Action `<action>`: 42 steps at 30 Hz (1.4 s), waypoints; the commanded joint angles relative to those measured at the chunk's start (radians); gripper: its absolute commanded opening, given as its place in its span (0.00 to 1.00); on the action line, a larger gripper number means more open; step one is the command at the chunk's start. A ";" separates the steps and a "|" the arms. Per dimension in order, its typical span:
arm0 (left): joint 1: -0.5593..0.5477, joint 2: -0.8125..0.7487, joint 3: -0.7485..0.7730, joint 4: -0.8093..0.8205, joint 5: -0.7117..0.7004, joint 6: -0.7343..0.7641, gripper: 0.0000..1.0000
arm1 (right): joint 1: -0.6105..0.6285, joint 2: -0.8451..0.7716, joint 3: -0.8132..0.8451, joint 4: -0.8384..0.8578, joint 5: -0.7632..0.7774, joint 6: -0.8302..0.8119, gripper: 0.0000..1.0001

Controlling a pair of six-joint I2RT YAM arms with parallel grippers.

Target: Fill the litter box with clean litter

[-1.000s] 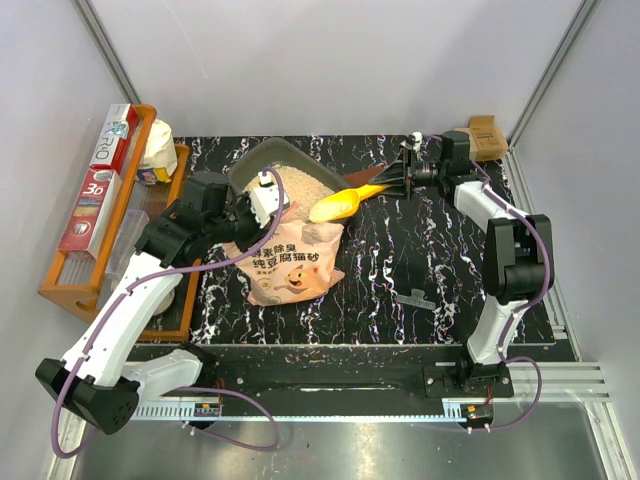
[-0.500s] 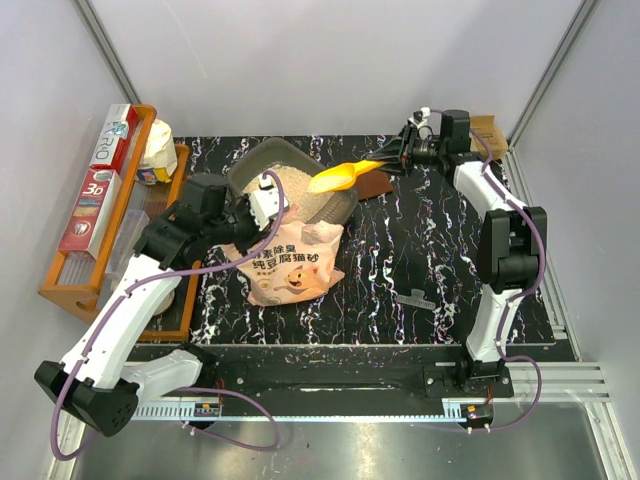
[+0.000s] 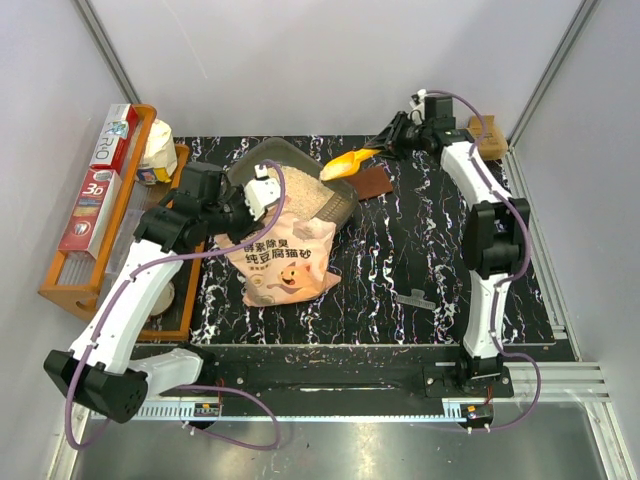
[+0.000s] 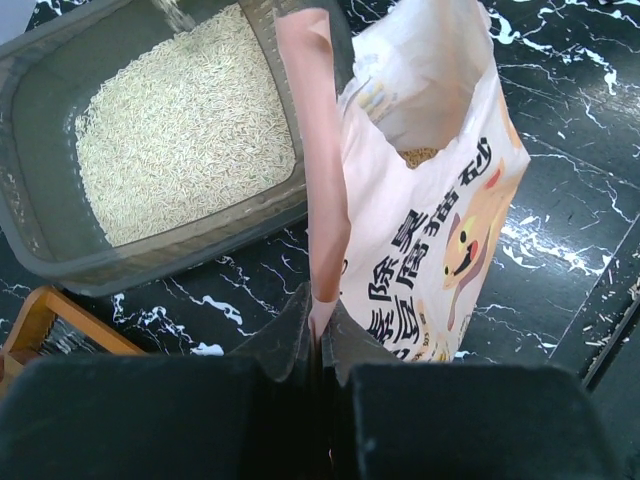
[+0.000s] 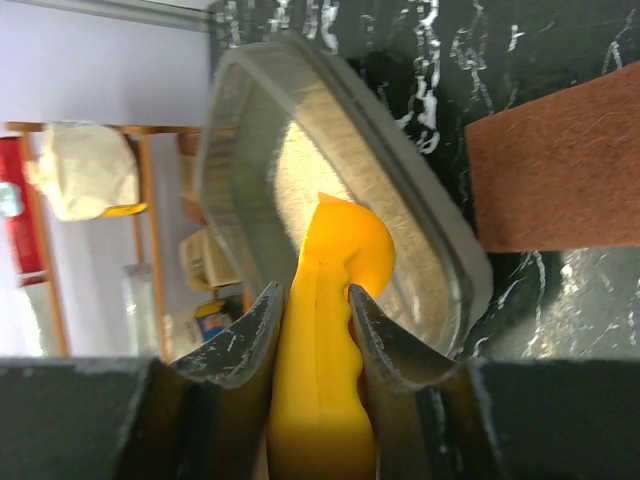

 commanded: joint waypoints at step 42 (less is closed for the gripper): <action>-0.031 -0.121 -0.098 0.399 0.066 -0.186 0.00 | 0.352 -0.510 0.075 -0.612 -0.128 -0.924 0.00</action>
